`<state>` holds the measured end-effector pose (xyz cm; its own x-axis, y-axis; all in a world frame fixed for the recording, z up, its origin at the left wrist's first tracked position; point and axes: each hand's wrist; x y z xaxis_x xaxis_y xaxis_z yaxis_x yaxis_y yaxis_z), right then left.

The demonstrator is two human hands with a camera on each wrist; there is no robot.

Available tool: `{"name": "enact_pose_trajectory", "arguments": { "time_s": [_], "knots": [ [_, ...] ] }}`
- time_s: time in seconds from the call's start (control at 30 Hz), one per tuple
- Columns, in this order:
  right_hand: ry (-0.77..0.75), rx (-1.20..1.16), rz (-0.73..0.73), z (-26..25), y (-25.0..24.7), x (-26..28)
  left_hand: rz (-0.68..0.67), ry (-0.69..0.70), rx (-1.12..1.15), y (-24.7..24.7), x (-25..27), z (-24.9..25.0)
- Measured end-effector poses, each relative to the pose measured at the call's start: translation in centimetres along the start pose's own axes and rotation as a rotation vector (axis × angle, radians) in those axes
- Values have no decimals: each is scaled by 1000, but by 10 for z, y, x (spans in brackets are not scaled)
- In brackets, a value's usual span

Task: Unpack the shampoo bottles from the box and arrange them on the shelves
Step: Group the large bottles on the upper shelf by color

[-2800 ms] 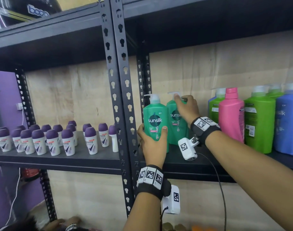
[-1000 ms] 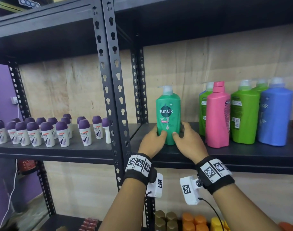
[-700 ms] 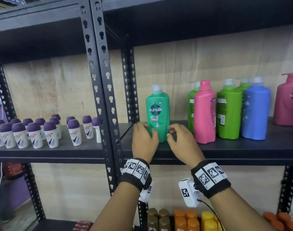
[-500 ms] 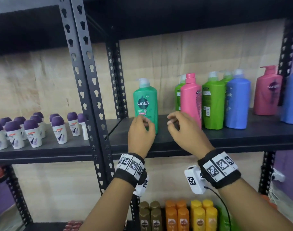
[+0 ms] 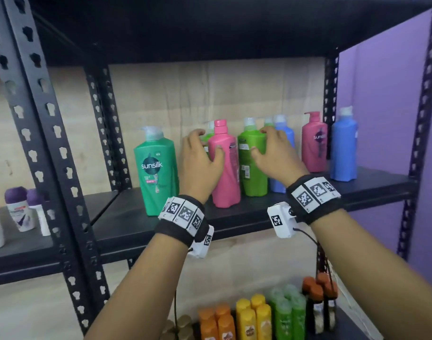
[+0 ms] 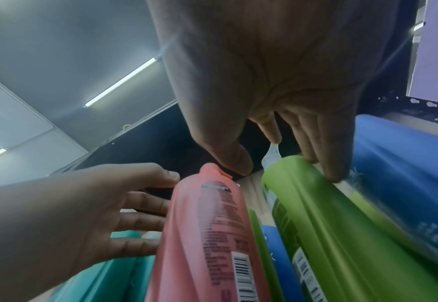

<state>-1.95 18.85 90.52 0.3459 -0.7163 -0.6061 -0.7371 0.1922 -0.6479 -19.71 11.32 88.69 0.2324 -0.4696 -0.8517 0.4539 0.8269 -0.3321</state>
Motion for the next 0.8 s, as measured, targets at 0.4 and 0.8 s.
{"name": "enact_pose_trajectory", "arguments": {
  "time_s": [0.4,0.8],
  "knots": [
    [154,-44,-135,-2,21,-35,-175,-171,71,29,13,6],
    [62,-26,-27,10,12,-11,-66,-222,-12,27,23,-1]
  ]
}}
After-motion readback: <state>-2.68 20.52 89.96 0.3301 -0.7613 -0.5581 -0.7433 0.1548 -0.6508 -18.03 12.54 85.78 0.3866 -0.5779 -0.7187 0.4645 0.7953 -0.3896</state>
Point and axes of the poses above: each hand's wrist, its own x-axis away from the middle knuckle, its own y-axis out of the palm, z = x × y, and after that the axes turned 8 degrees about -z, right-handed
